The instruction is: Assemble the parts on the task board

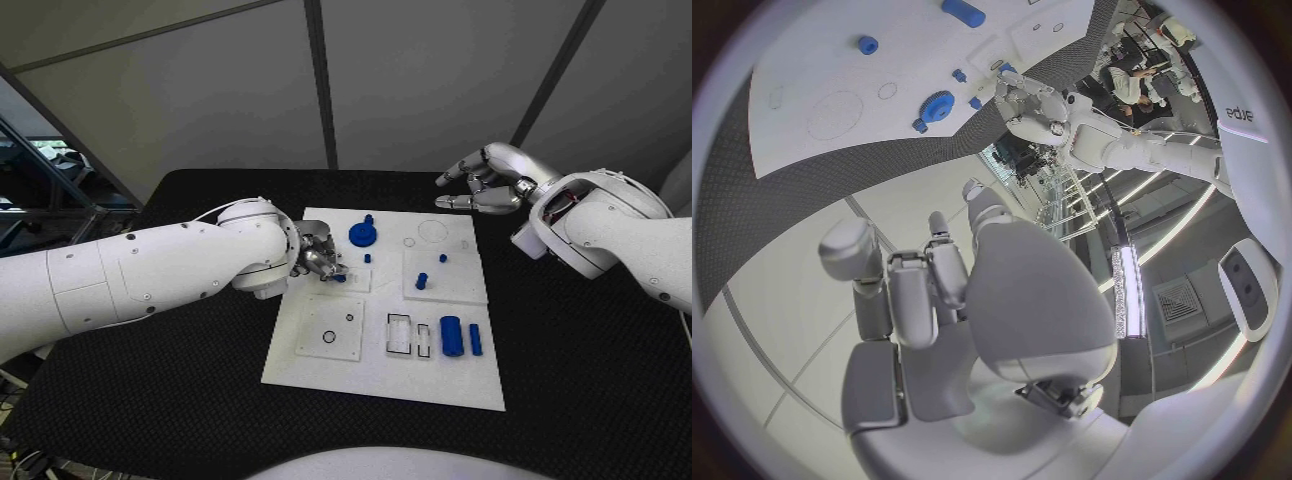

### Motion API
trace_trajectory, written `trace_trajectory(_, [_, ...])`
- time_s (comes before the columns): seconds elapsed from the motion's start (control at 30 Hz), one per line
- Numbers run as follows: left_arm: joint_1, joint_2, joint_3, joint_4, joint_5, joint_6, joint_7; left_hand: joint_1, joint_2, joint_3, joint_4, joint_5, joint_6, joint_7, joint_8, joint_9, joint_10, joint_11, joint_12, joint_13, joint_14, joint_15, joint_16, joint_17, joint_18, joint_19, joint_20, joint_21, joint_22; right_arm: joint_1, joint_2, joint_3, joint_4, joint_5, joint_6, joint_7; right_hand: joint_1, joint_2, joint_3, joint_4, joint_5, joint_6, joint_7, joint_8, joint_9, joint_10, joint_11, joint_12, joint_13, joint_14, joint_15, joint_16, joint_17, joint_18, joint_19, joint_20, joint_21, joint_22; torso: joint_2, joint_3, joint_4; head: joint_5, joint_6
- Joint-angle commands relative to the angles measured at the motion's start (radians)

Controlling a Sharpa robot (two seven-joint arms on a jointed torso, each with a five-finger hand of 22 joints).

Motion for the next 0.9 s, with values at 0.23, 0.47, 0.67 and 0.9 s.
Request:
trace_trajectory(0.23, [-0.012, 0.012, 0.0, -0.011, -0.059, -0.037, -0.015, -0.021, -0.001, 0.137, -0.126, -0.002, -0.006, -0.001, 0.01, 0.005, 0.001, 0.002, -0.008, -0.009, 0.02, -0.002, 0.002, 0.001, -0.007, 0.004, 0.0, 0.005, -0.001, 0.002, 0.006, 0.001, -0.004, -0.007, 0.009, 0.007, 0.004, 0.004, -0.005, 0.001, 0.004, -0.006, -0.001, -0.006, -0.001, -0.01, 0.001, -0.008, 0.029, 0.058, -0.004, -0.004, 0.081, 0.012, -0.006, 0.0, -0.004, -0.002, 0.001, -0.0005, -0.0009, -0.002, 0.003])
trace_trajectory(0.47, [-0.013, 0.015, 0.0, -0.013, -0.062, -0.036, -0.015, -0.027, -0.002, 0.144, -0.131, -0.002, -0.007, -0.001, 0.012, 0.007, 0.0, 0.001, -0.009, -0.012, 0.02, -0.002, 0.002, 0.001, -0.007, 0.004, 0.0, 0.005, 0.0, 0.002, 0.007, 0.001, -0.006, -0.007, 0.011, 0.007, 0.004, 0.004, -0.005, 0.002, 0.004, -0.006, 0.0, -0.006, -0.001, -0.009, 0.001, -0.007, 0.029, 0.058, -0.004, -0.003, 0.082, 0.012, -0.006, 0.0, -0.004, -0.002, 0.001, -0.0008, -0.0016, -0.003, 0.001])
trace_trajectory(0.67, [-0.014, 0.016, 0.0, -0.01, -0.064, -0.031, -0.015, -0.029, -0.003, 0.148, -0.133, -0.002, -0.007, -0.002, 0.014, 0.008, 0.0, 0.001, -0.009, -0.012, 0.02, -0.002, 0.002, 0.001, -0.007, 0.004, 0.0, 0.005, 0.001, 0.002, 0.009, 0.0, -0.008, -0.007, 0.013, 0.008, 0.004, 0.004, -0.005, 0.002, 0.004, -0.006, 0.0, -0.006, -0.001, -0.008, 0.001, -0.006, 0.03, 0.058, -0.004, -0.004, 0.082, 0.012, -0.005, 0.0, -0.004, -0.002, 0.002, -0.0017, -0.0003, -0.005, -0.001])
trace_trajectory(0.9, [-0.014, 0.017, 0.0, -0.01, -0.078, -0.035, -0.016, -0.033, -0.004, 0.155, -0.139, -0.002, -0.008, -0.002, 0.017, 0.011, 0.0, 0.001, -0.009, -0.012, 0.02, -0.002, 0.002, 0.001, -0.008, 0.006, 0.0, 0.007, 0.003, 0.002, 0.011, 0.0, -0.009, -0.007, 0.015, 0.009, 0.004, 0.004, -0.005, 0.002, 0.004, -0.006, 0.0, -0.006, -0.001, -0.008, 0.001, -0.006, 0.03, 0.058, -0.004, -0.004, 0.082, 0.012, -0.005, 0.0, -0.004, -0.002, 0.001, -0.0012, -0.0013, -0.005, -0.002])
